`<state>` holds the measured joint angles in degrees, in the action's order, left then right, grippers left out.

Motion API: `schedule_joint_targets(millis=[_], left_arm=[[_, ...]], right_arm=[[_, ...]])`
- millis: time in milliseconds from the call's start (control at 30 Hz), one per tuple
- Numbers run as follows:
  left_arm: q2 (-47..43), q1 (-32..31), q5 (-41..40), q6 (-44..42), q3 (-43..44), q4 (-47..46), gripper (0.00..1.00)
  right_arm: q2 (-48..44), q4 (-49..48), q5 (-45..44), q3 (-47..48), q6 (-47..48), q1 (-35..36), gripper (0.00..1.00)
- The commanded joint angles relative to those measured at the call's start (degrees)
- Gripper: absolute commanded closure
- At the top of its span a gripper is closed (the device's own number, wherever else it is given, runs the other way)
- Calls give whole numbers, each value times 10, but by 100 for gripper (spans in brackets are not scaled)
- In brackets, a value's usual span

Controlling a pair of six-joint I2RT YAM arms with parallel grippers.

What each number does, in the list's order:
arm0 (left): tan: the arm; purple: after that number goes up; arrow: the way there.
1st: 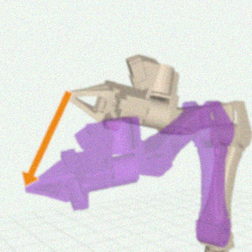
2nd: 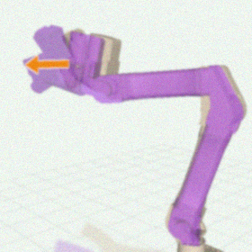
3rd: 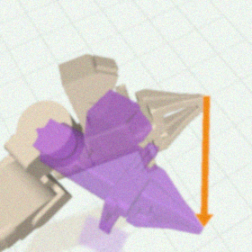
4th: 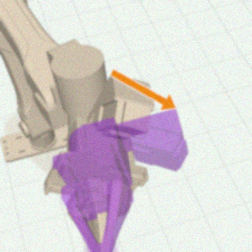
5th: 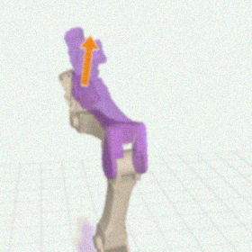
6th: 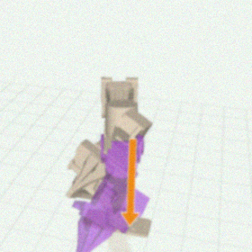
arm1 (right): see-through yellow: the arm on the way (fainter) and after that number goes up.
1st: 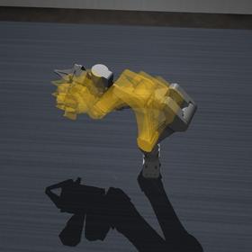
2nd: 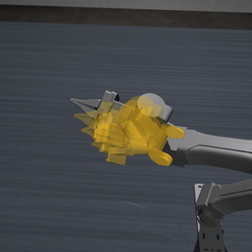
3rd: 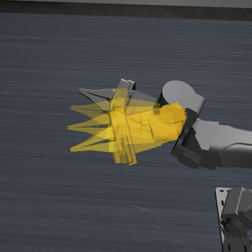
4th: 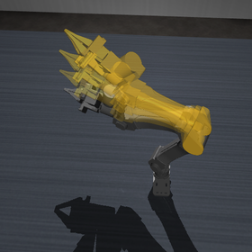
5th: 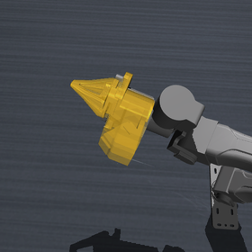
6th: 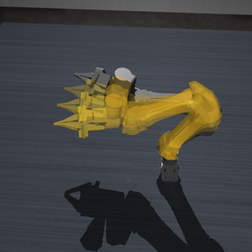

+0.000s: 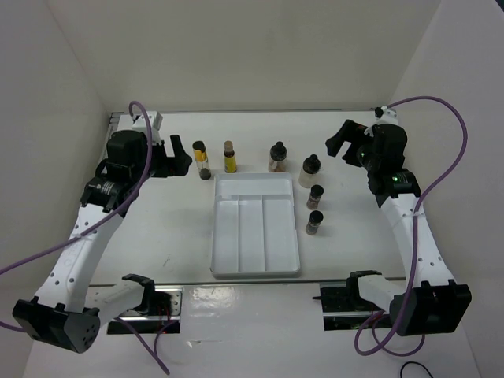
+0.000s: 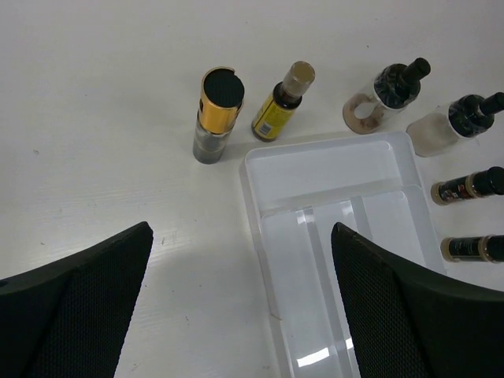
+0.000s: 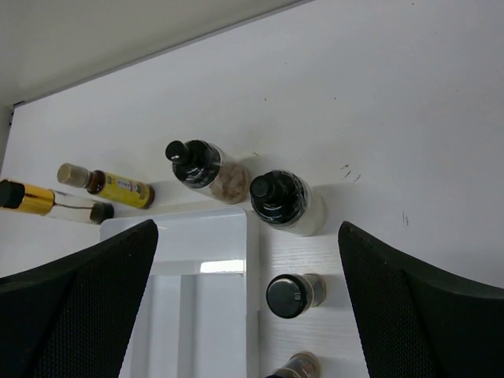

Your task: Organize the condiment bottles

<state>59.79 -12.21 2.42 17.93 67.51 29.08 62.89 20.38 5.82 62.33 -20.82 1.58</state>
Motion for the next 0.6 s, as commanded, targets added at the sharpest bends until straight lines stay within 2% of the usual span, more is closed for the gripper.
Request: schedule_joint_targets(millis=[0, 100, 233, 367, 567], left_arm=[[13, -2, -12, -9, 18, -39, 0], [27, -2, -17, -14, 18, -59, 0], [46, -2, -66, -9, 13, -87, 0], [67, -2, -80, -39, -15, -170, 0], [170, -7, -79, -76, 32, -186, 0]], right_arm=[[-2, -20, 11, 12, 14, -4, 0], [3, -36, 17, 12, 20, -4, 0], [16, -44, 1, 24, 33, -4, 0], [29, -38, 1, 36, 44, -4, 0], [35, -69, 19, 18, 38, -4, 0]])
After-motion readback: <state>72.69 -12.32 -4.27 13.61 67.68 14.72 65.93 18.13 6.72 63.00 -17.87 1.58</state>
